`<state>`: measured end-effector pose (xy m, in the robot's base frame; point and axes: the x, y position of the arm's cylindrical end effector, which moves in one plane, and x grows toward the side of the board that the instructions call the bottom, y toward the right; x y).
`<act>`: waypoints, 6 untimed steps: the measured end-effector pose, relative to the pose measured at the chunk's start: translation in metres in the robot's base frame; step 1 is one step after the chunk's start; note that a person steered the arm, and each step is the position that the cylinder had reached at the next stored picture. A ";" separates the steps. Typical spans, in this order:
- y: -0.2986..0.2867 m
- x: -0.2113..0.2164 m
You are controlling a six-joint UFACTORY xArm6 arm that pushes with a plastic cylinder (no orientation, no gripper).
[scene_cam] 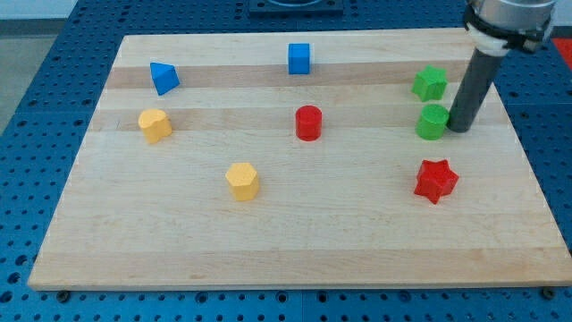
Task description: Slightly move the green star upwards of the board
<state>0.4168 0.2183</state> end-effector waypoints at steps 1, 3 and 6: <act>0.003 -0.046; 0.003 -0.111; 0.002 -0.171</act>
